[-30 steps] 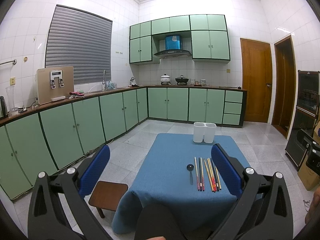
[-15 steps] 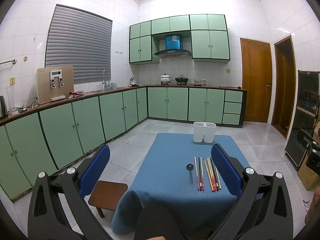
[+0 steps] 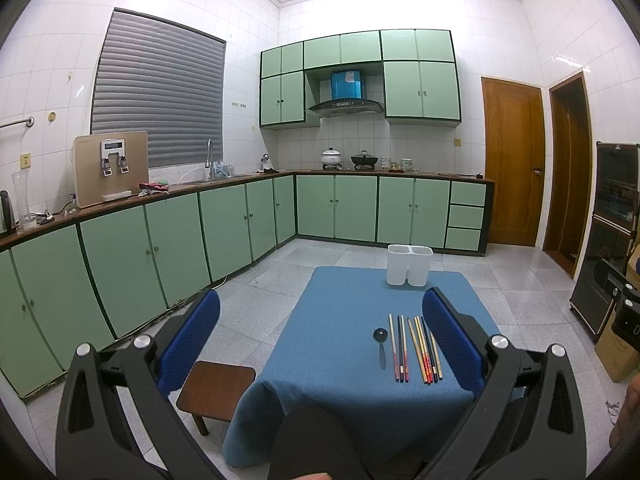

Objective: Organize utensils

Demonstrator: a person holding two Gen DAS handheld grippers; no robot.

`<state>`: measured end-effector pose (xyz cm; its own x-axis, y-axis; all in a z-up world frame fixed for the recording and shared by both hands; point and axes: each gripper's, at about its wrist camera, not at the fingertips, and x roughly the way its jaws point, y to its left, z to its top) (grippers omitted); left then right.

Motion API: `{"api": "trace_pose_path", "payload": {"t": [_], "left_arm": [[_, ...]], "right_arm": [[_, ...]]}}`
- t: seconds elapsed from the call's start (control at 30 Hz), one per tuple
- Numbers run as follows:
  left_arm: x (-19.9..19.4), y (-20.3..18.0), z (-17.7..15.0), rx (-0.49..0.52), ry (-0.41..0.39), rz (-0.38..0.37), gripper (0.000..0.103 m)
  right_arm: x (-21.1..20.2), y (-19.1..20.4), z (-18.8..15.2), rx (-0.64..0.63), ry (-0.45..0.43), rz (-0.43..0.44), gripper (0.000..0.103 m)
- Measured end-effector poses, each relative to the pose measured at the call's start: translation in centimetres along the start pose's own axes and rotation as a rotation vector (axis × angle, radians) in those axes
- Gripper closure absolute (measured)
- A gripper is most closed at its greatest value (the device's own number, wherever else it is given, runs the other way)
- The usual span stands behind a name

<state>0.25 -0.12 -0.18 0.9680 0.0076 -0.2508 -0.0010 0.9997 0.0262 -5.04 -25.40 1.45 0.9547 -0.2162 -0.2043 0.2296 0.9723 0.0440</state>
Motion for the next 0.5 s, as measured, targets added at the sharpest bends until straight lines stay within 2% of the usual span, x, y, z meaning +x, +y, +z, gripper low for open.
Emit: {"api": "trace_pose_path", "payload": {"t": [0.5], "left_arm": [[0.71,0.24,-0.47,0.001,0.014,-0.003,0.005]], "right_arm": [[0.18,0.52,-0.22,-0.002,0.012,-0.005,0.006]]}}
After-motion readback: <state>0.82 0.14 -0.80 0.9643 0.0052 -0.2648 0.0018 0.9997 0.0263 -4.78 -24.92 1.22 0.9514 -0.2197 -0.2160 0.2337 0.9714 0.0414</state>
